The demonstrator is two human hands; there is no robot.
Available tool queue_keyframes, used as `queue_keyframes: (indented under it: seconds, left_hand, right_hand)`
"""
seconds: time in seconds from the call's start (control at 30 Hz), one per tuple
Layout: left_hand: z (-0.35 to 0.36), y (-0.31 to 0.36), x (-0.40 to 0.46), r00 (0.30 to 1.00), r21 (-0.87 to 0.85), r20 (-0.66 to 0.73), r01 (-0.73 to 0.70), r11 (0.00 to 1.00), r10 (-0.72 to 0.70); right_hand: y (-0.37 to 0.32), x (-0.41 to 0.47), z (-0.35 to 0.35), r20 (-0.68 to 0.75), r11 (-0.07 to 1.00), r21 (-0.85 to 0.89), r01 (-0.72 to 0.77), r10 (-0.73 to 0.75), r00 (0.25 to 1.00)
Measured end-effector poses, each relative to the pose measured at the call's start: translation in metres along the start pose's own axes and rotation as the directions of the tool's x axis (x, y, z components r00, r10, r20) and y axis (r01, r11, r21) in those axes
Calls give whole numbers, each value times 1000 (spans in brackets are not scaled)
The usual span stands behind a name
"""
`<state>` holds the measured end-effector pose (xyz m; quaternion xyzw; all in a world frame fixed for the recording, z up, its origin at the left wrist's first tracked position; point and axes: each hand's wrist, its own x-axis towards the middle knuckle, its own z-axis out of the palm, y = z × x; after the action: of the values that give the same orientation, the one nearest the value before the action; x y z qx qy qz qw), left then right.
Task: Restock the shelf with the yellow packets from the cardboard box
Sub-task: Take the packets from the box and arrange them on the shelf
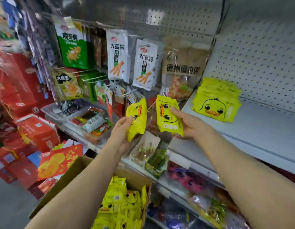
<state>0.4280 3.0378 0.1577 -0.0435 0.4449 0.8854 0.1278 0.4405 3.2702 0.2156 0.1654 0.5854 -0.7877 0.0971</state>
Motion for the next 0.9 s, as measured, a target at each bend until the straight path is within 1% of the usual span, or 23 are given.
queue_keyframes:
  seconds: [0.07, 0.13, 0.23, 0.37, 0.43, 0.5, 0.6, 0.63, 0.67, 0.7, 0.73, 0.77, 0.9]
  left_hand:
    - [34, 6, 12, 997, 0, 73, 6, 1000, -6]
    - [70, 12, 24, 989, 72, 142, 37, 997, -47]
    - [122, 12, 40, 962, 266, 236, 70, 962, -135]
    - [180, 10, 64, 913, 546, 350, -17, 838, -210]
    - [207, 12, 72, 894, 681, 382, -102, 725, -234]
    - [232, 12, 77, 868, 796, 424, -222, 564, -257]
    - [255, 14, 97, 803, 869, 474, -362, 337, -360]
    - [261, 15, 103, 779, 878, 479, -421, 228, -404]
    - [266, 15, 109, 758, 865, 479, -492, 94, -442]
    - [272, 13, 113, 737, 835, 476, -550, -16, -480]
    - [278, 11, 115, 714, 806, 471, -587, -76, -519]
    - [283, 7, 117, 693, 782, 472, -614, -105, -545]
    - [302, -5, 119, 624, 682, 531, -716, -147, -574]
  right_hand:
    - [-31, -12, -18, -11, 997, 1, 71, -71, 997]
    - [-61, -23, -38, -60, 988, -9, 153, -153, 986]
    - [-101, -41, -73, -143, 972, -78, 220, -229, 963]
    - [-144, -61, -121, -263, 941, -184, 285, -327, 908]
    - [-160, -71, -142, -305, 913, -248, 325, -391, 868]
    - [-173, -82, -159, -328, 878, -333, 344, -450, 831]
    - [-184, -94, -178, -342, 833, -454, 317, -491, 801]
    - [-185, -96, -183, -351, 820, -492, 295, -496, 794]
    - [-186, -97, -187, -363, 807, -527, 268, -499, 787]
    - [-185, -98, -191, -377, 796, -555, 242, -500, 779]
    - [-185, -97, -194, -392, 786, -579, 216, -500, 772]
    - [-184, -97, -197, -405, 778, -599, 190, -499, 766]
    - [-178, -96, -202, -425, 758, -639, 130, -489, 762]
